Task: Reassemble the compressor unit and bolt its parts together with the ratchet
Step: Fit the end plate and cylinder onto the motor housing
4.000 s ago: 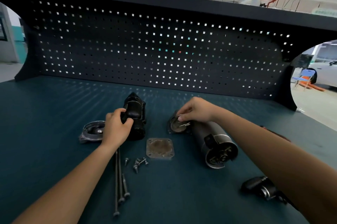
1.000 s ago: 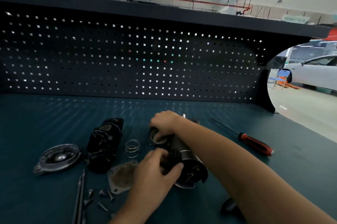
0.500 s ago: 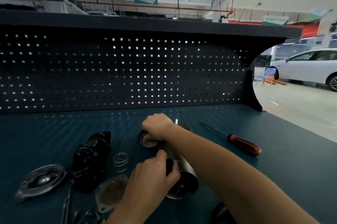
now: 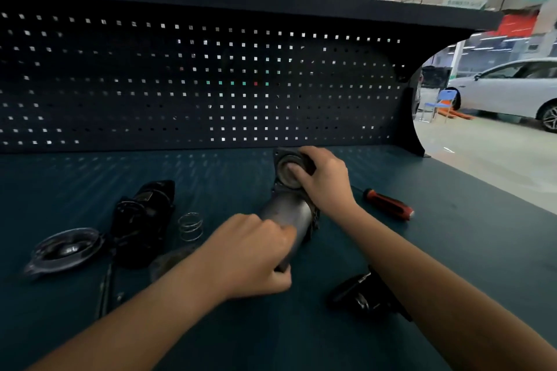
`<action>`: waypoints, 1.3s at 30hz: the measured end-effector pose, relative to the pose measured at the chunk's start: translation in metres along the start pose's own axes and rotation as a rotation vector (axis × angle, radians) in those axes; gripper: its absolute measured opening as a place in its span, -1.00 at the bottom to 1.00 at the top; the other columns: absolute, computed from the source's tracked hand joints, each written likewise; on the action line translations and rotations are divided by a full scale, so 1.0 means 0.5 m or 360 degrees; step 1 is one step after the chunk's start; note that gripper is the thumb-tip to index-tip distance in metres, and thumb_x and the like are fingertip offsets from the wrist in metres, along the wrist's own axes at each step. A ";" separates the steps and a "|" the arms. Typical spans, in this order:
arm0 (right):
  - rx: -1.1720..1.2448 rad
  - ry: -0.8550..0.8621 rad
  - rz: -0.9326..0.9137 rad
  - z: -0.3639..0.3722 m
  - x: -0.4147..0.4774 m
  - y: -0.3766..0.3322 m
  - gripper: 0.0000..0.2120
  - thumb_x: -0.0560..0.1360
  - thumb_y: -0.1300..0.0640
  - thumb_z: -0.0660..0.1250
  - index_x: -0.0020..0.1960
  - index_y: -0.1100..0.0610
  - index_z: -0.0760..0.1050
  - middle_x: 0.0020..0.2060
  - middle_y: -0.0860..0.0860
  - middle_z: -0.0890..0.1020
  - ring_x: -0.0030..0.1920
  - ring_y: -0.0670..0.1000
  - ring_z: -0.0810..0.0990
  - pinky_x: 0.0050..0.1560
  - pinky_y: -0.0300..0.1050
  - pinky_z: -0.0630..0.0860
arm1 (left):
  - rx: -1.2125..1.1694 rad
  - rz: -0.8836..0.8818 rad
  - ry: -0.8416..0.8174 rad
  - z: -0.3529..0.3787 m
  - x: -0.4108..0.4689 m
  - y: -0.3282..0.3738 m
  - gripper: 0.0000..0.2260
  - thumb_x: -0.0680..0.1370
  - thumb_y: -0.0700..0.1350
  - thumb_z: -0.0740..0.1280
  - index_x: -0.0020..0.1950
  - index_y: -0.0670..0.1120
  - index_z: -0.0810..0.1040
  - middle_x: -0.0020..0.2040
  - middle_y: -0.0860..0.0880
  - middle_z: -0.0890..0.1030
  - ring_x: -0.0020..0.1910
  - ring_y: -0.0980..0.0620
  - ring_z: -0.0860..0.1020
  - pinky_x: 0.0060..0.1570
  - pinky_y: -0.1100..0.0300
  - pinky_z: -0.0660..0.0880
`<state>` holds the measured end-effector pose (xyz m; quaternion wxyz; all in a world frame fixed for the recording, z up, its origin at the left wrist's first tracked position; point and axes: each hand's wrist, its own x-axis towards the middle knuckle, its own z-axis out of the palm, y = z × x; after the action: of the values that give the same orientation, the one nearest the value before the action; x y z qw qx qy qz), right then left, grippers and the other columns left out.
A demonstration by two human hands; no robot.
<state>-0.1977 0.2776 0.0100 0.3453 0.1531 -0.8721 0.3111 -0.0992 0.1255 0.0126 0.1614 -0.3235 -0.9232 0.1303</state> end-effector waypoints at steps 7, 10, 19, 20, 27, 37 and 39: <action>0.0193 -0.0367 0.0436 -0.004 0.068 -0.057 -0.43 0.45 -0.20 0.30 -0.52 0.07 0.13 -0.60 -0.06 0.26 -0.50 -0.07 0.28 -0.43 -0.13 0.20 | -0.0036 -0.0143 0.0072 0.001 -0.007 -0.001 -0.57 0.41 0.34 0.05 -0.25 -0.04 0.24 -0.23 0.00 0.53 -0.29 -0.06 0.48 -0.42 0.13 0.12; 0.0023 -0.0336 0.0407 0.020 0.074 -0.063 -0.51 0.49 -0.11 0.31 -0.49 0.07 0.23 -0.57 -0.04 0.33 -0.47 -0.05 0.33 -0.46 -0.16 0.18 | -0.0194 -0.0431 0.0175 0.015 -0.018 -0.004 -0.53 0.30 0.41 -0.05 -0.22 0.01 0.24 -0.19 0.05 0.35 -0.14 0.02 0.41 -0.28 0.19 0.28; 0.0171 -0.0040 0.0294 0.028 0.052 -0.069 -0.62 0.45 0.03 0.35 -0.34 0.34 0.47 -0.43 0.22 0.48 -0.39 0.05 0.37 -0.35 -0.13 0.30 | -0.0886 -0.0743 0.0132 0.057 -0.032 0.034 -0.33 0.37 0.35 0.13 0.43 0.19 0.08 0.49 0.17 0.02 0.42 0.02 0.21 0.27 0.14 0.25; 0.0228 0.0010 0.0278 0.022 0.047 -0.064 -0.62 0.45 0.04 0.36 -0.36 0.33 0.45 -0.46 0.20 0.47 -0.41 0.06 0.36 -0.35 -0.11 0.30 | -0.0868 -0.0708 0.0130 0.058 -0.030 0.039 -0.34 0.38 0.34 0.15 0.42 0.19 0.08 0.50 0.17 -0.02 0.43 0.02 0.17 0.28 0.12 0.23; 0.0795 0.0366 0.0552 -0.040 -0.015 -0.030 -0.84 0.41 0.12 0.41 -0.34 0.09 0.62 -0.36 -0.04 0.66 -0.28 -0.23 0.53 -0.22 -0.30 0.46 | -0.0679 -0.0518 0.0061 0.061 -0.016 0.086 -0.31 0.36 0.33 0.16 0.39 0.19 -0.04 0.48 0.15 -0.23 0.46 -0.06 -0.04 0.25 -0.04 0.29; 0.1011 0.0362 0.0990 -0.080 -0.077 0.022 -0.84 0.38 -0.17 0.34 -0.19 -0.15 0.65 -0.24 -0.23 0.66 -0.09 -0.21 0.58 -0.07 -0.33 0.46 | -0.0373 -0.0341 0.0084 0.028 -0.028 0.105 -0.33 0.36 0.33 -0.07 0.35 0.06 0.39 0.46 -0.12 0.29 0.35 -0.25 0.35 0.11 -0.23 0.43; 0.0991 0.0425 0.1047 -0.083 -0.081 0.029 -0.76 0.40 -0.16 0.34 -0.37 -0.09 0.62 -0.44 -0.23 0.61 -0.36 -0.32 0.53 -0.36 -0.53 0.36 | -0.0386 -0.0265 0.0100 0.035 -0.028 0.096 -0.26 0.34 0.33 -0.24 0.43 0.09 0.23 0.53 -0.05 0.09 0.44 -0.13 0.18 0.30 -0.19 0.25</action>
<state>-0.1550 0.3176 -0.0011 0.2752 -0.0765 -0.6875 0.6677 -0.0690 0.1506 -0.0230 0.1601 -0.2668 -0.9503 -0.0061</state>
